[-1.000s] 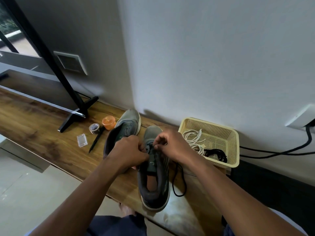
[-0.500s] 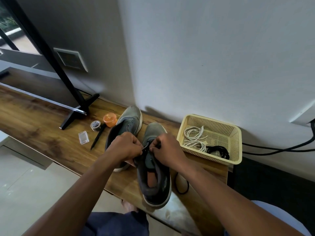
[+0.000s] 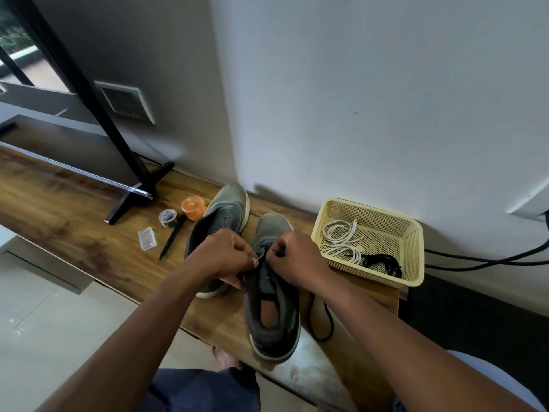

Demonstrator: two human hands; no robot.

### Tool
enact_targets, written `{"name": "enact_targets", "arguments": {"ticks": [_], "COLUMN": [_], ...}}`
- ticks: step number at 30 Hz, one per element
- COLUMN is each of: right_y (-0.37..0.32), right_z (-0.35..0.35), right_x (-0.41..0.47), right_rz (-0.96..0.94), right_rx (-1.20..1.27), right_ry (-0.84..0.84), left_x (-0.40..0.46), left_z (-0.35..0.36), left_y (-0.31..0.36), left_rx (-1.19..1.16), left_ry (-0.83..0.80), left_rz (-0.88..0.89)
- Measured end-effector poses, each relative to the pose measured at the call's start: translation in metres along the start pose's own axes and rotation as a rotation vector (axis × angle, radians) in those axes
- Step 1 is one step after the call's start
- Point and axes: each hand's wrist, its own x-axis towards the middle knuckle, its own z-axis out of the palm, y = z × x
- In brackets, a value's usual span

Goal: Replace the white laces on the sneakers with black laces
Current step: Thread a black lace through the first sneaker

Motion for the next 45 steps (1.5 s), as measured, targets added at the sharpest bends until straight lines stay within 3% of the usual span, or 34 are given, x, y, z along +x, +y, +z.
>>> {"name": "enact_targets", "arguments": {"ticks": [17,29,45], "right_y": [-0.003,0.000,-0.003], "right_z": [-0.007,-0.004,0.010], "right_x": [0.001,0.002,-0.004], "right_rz": [0.112,0.089,0.056], "right_rx": [0.020,0.073,-0.033], "right_ry": [-0.075,-0.060,0.054], "left_x": [-0.009,0.000,0.004], "left_z": [-0.002,0.005,0.002], "left_y": [0.003,0.003,-0.001], "left_rx": [0.039,0.040,-0.007], "left_ry": [-0.237,-0.118,-0.143], "left_rz": [0.047,-0.057,-0.073]}}
